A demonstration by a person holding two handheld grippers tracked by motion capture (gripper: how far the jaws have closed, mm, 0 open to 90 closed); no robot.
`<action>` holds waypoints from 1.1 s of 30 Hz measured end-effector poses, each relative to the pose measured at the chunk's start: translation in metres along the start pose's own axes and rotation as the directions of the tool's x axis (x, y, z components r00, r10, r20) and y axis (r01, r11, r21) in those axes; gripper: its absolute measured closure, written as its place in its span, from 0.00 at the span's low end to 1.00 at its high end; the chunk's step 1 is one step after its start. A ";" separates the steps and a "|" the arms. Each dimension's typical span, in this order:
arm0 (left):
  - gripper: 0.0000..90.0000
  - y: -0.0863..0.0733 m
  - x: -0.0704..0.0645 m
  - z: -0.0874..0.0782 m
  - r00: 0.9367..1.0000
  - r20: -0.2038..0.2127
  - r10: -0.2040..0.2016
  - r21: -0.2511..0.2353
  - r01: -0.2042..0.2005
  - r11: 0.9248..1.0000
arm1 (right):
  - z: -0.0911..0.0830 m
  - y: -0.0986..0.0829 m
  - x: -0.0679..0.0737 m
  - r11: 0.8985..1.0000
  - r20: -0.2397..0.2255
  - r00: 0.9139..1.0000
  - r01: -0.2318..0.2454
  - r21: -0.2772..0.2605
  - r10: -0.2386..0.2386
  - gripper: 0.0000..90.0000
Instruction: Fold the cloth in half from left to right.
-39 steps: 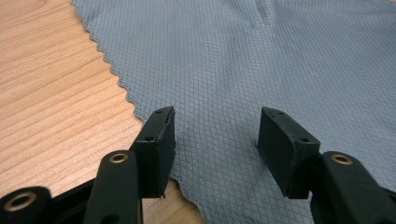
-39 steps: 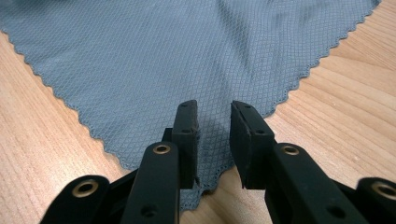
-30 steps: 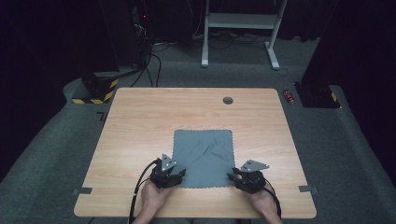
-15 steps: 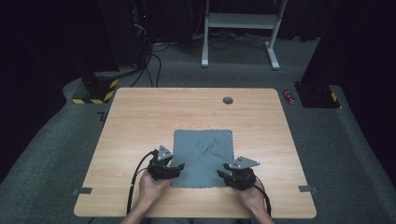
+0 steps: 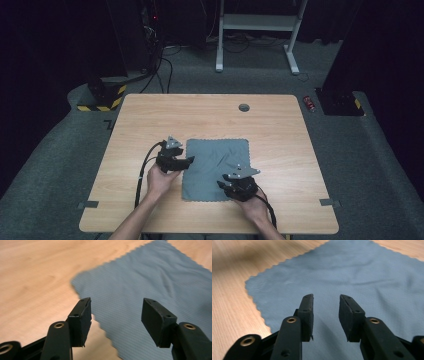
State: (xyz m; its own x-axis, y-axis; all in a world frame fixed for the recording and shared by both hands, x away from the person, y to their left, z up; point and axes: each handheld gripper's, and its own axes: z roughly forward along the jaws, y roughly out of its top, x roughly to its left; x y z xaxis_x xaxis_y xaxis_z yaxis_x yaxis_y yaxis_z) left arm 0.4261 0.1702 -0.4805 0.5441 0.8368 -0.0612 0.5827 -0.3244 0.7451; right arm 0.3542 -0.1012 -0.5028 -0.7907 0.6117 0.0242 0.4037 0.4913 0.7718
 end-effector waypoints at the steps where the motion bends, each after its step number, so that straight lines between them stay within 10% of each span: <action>1: 0.46 0.000 0.000 0.000 1.000 0.000 0.000 0.000 0.000 1.000 | 0.003 0.003 0.003 1.000 -0.005 1.000 0.010 0.000 -0.010 0.75; 22: 0.50 0.032 0.032 0.044 0.994 -0.104 -0.033 0.094 0.043 0.995 | 0.059 0.032 0.088 0.974 -0.145 0.964 0.228 0.011 -0.224 0.77; 33: 0.52 0.030 0.044 0.067 0.986 -0.145 -0.075 0.108 0.092 0.990 | 0.067 0.027 0.100 0.964 -0.135 0.958 0.261 0.052 -0.252 0.75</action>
State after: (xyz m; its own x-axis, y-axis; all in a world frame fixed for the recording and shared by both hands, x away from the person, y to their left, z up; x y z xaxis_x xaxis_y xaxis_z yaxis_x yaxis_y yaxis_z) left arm 0.5083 0.1675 -0.5054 0.4049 0.9141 -0.0200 0.6921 -0.2922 0.6601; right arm 0.3166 0.0144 -0.5219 -0.9216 0.3786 -0.0850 0.2073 0.6656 0.7170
